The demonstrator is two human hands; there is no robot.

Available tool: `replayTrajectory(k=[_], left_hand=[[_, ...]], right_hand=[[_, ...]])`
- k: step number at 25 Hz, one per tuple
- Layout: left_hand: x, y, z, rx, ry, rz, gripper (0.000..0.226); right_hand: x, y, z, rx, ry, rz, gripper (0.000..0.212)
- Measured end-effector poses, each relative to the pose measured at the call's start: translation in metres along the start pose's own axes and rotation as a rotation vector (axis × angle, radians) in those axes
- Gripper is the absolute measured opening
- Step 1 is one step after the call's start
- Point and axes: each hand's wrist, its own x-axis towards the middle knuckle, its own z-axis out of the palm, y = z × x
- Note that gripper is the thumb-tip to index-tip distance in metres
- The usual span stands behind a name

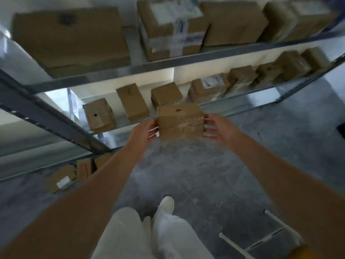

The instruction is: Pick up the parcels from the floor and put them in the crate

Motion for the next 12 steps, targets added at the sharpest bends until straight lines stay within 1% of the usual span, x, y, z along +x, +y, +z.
replayTrajectory(k=[2,6,8,10,12], left_hand=[[-0.028,0.029,-0.001,0.029,0.04,0.067,0.026],[-0.093,0.074,-0.036,0.124,0.129,0.298,0.022],[-0.123,0.079,-0.066,0.161,0.167,0.389,0.025],[-0.15,0.076,-0.102,0.166,0.216,0.429,0.026],[-0.178,0.069,-0.141,0.108,0.267,0.452,0.023]], right_hand=[[-0.032,-0.026,0.003,-0.016,-0.019,-0.085,0.027],[-0.092,-0.059,0.04,-0.072,-0.095,-0.218,0.029],[-0.115,-0.068,0.071,-0.129,-0.11,-0.293,0.031],[-0.134,-0.068,0.106,-0.251,-0.137,-0.347,0.023],[-0.153,-0.062,0.144,-0.288,-0.18,-0.372,0.015]])
